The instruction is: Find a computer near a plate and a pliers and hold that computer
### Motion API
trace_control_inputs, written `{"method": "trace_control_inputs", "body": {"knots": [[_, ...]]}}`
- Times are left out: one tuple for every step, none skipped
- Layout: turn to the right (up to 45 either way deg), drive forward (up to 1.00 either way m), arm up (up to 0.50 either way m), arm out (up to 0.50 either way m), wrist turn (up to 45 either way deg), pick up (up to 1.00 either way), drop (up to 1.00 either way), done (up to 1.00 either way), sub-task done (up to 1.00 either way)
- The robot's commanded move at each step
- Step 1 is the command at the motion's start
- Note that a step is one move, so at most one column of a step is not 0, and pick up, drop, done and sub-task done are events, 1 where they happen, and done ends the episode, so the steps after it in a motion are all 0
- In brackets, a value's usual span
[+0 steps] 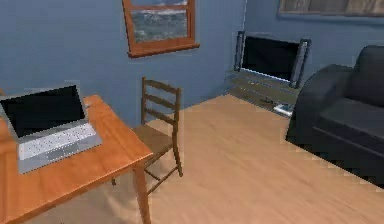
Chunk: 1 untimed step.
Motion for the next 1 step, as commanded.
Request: {"method": "trace_control_inputs", "body": {"knots": [[0.0, 0.75, 0.0, 0.0, 0.0, 0.0, 0.0, 0.0, 0.0]]}}
